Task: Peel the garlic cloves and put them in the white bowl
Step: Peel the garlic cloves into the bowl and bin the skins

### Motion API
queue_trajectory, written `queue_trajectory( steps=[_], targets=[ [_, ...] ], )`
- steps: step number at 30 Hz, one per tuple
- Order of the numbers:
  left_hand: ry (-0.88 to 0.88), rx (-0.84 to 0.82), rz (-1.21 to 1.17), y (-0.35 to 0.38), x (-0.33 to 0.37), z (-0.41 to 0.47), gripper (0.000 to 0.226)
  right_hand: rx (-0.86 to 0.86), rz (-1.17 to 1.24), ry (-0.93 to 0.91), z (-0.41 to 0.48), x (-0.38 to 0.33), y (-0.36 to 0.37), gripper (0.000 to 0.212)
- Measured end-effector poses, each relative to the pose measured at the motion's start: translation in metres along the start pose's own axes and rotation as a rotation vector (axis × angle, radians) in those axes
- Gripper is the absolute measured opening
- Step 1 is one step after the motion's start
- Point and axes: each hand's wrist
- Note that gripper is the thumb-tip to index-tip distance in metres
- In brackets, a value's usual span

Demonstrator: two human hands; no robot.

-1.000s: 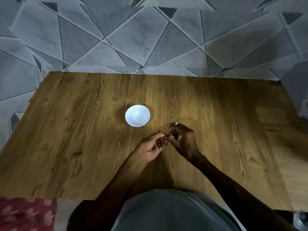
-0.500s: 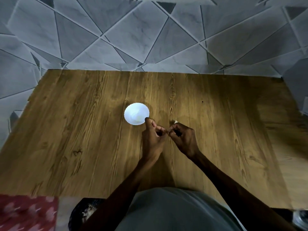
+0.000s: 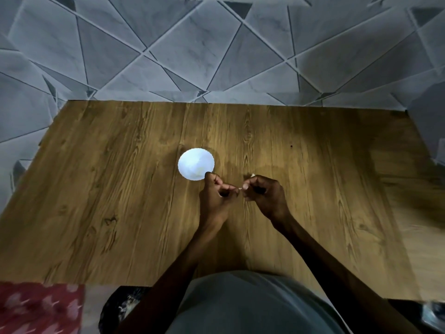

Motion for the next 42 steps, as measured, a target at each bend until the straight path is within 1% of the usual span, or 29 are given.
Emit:
queue_trajectory(
  steps=[2, 5, 9, 13, 15, 20, 23, 27, 30, 32, 35, 38, 40, 42],
  targets=[
    [0.010, 0.004, 0.001, -0.003, -0.001, 0.001, 0.042, 0.013, 0.045, 0.056, -0.002, -0.003, 0.002, 0.006],
    [0.033, 0.004, -0.012, -0.007, 0.000, 0.004, 0.043, 0.009, 0.045, 0.095, -0.003, -0.008, 0.005, 0.020],
    [0.081, -0.048, -0.018, -0.012, 0.002, 0.007, 0.042, 0.017, -0.052, 0.076, -0.003, -0.013, 0.011, 0.027],
    [0.080, -0.098, -0.018, -0.020, 0.005, 0.006, 0.040, 0.032, -0.085, -0.002, -0.007, -0.019, 0.013, 0.035],
    [0.081, -0.105, -0.004, -0.024, 0.004, 0.005, 0.040, 0.023, -0.101, -0.012, -0.009, -0.019, 0.011, 0.040],
    [0.120, -0.129, 0.006, -0.025, 0.001, 0.002, 0.038, -0.104, -0.090, 0.069, -0.009, -0.016, 0.009, 0.041],
    [0.175, -0.137, 0.030, -0.024, 0.003, -0.005, 0.037, -0.152, -0.090, 0.116, -0.009, -0.012, 0.006, 0.040],
    [0.184, -0.106, 0.061, -0.018, 0.005, -0.019, 0.035, -0.250, -0.129, 0.071, -0.005, -0.007, -0.007, 0.045],
    [0.185, -0.106, 0.099, -0.009, 0.004, -0.028, 0.037, -0.287, -0.168, 0.020, -0.002, 0.001, -0.014, 0.046],
    [0.200, -0.090, 0.129, -0.003, 0.004, -0.034, 0.036, -0.306, -0.136, 0.103, 0.000, 0.005, -0.017, 0.045],
    [0.272, -0.037, 0.197, 0.003, 0.003, -0.043, 0.029, -0.324, 0.015, 0.352, 0.001, 0.003, -0.020, 0.045],
    [0.320, -0.041, 0.224, 0.004, 0.002, -0.048, 0.026, -0.353, 0.122, 0.530, 0.003, 0.001, -0.018, 0.050],
    [0.298, -0.018, 0.201, 0.003, -0.002, -0.046, 0.028, -0.368, 0.151, 0.603, 0.008, -0.001, -0.016, 0.053],
    [0.215, 0.015, 0.154, 0.002, -0.009, -0.039, 0.029, -0.345, 0.128, 0.608, 0.013, -0.002, -0.015, 0.051]
  ],
)
Point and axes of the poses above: each hand's wrist, its own z-axis towards the middle knuckle, its own y-axis out of the palm, x = y × z, and after that the axes turned 15 degrees about x, right-handed
